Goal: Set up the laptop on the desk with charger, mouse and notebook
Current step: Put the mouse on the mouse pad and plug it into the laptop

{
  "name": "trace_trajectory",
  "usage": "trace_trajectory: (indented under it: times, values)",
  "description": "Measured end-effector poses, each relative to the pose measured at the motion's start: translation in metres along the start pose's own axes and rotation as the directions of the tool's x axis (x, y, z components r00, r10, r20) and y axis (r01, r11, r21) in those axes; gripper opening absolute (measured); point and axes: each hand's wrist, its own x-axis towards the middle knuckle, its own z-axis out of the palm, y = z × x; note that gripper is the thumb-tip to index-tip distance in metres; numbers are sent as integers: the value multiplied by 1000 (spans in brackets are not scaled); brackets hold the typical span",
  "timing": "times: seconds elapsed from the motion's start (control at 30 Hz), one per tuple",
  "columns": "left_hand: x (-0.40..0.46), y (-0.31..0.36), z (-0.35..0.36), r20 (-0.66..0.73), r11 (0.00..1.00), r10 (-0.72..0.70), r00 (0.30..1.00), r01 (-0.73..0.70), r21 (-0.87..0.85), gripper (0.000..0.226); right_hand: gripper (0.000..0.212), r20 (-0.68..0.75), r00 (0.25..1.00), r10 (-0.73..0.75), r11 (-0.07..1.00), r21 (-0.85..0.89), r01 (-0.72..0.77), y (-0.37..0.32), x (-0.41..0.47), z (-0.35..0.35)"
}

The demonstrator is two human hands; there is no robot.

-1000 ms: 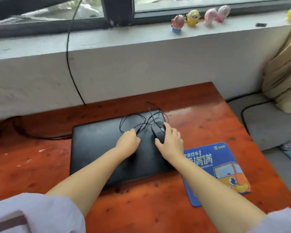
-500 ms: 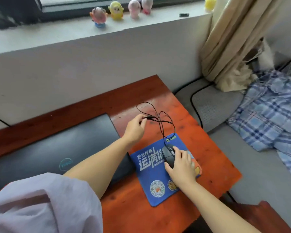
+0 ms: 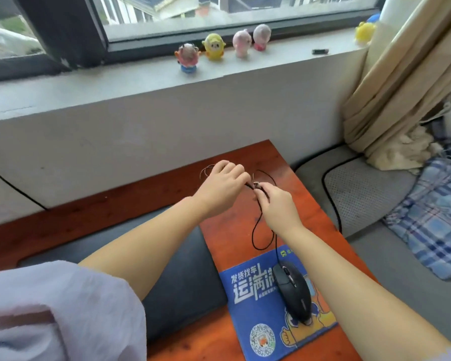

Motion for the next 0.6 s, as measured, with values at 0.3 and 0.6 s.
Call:
trace_trajectory:
  times: [0.3,0.6]
  values:
    - [-74,-66,42,185,738,-664,724,674,9,52,24,-100,993,67,926,377,-24,0,43,33]
    - [-91,-73,64,333,564,-785,522,825,37,46,12,680,720,-140,669,601,-438,-7,48,85]
